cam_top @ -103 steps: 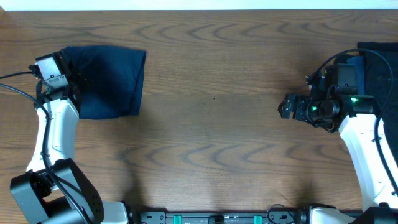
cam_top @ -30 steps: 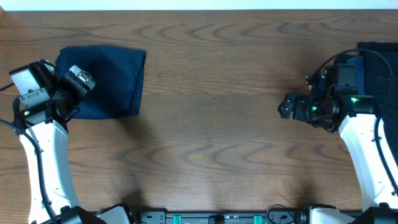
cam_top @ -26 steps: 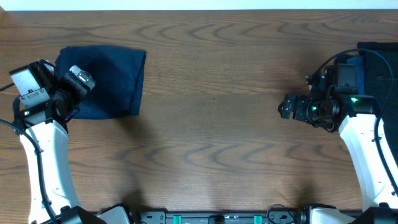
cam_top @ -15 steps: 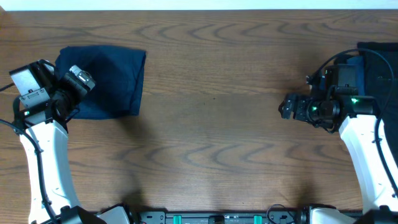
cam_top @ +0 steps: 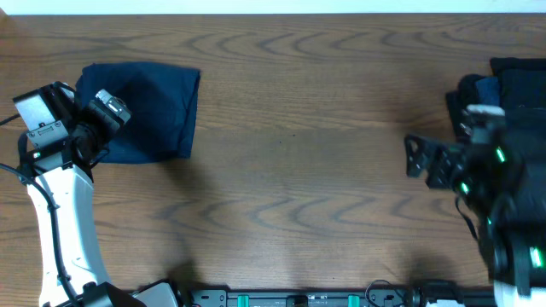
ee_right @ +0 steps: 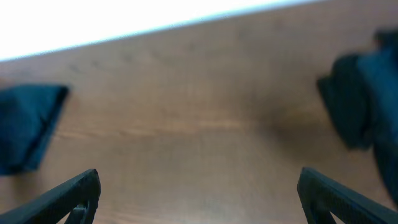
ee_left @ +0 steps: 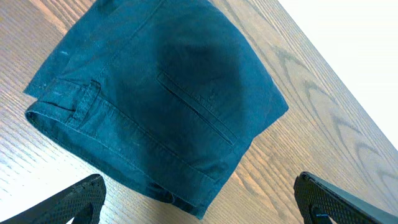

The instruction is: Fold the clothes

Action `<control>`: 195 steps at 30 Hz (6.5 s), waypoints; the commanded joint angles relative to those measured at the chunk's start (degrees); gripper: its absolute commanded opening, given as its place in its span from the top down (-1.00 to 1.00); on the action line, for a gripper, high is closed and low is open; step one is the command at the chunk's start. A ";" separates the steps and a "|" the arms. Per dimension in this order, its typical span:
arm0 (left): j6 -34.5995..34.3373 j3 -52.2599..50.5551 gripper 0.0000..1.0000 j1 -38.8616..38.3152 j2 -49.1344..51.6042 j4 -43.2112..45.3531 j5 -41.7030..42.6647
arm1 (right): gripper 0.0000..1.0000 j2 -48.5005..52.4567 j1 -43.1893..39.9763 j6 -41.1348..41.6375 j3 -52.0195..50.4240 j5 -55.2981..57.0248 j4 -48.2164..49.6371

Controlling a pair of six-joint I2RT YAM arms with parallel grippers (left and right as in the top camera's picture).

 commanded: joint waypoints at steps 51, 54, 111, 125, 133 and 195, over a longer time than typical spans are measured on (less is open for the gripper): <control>0.17 0.52 -0.96 -0.17 -0.02 0.00 0.70 | -0.98 -46.01 8.50 1.03 -59.08 13.97 43.74; 0.17 0.52 -0.96 -0.17 -0.02 0.00 0.68 | -0.98 -46.01 8.50 -0.79 -59.06 14.01 43.08; 0.17 -1.22 -0.96 -0.28 -9.05 -1.27 0.52 | -0.99 -45.99 8.50 -4.55 -59.06 13.99 42.88; 0.17 -14.51 -0.96 -11.82 -45.09 -1.27 0.55 | -0.99 -45.99 8.50 -4.55 -59.06 13.99 42.88; 0.17 -24.87 -0.96 -19.02 -64.46 -1.31 0.55 | -0.99 -45.99 8.50 -4.55 -59.06 13.99 42.88; 5.03 -63.36 -0.96 -23.82 -78.14 29.62 -17.99 | -0.99 -45.97 8.50 -4.55 -59.06 13.99 42.88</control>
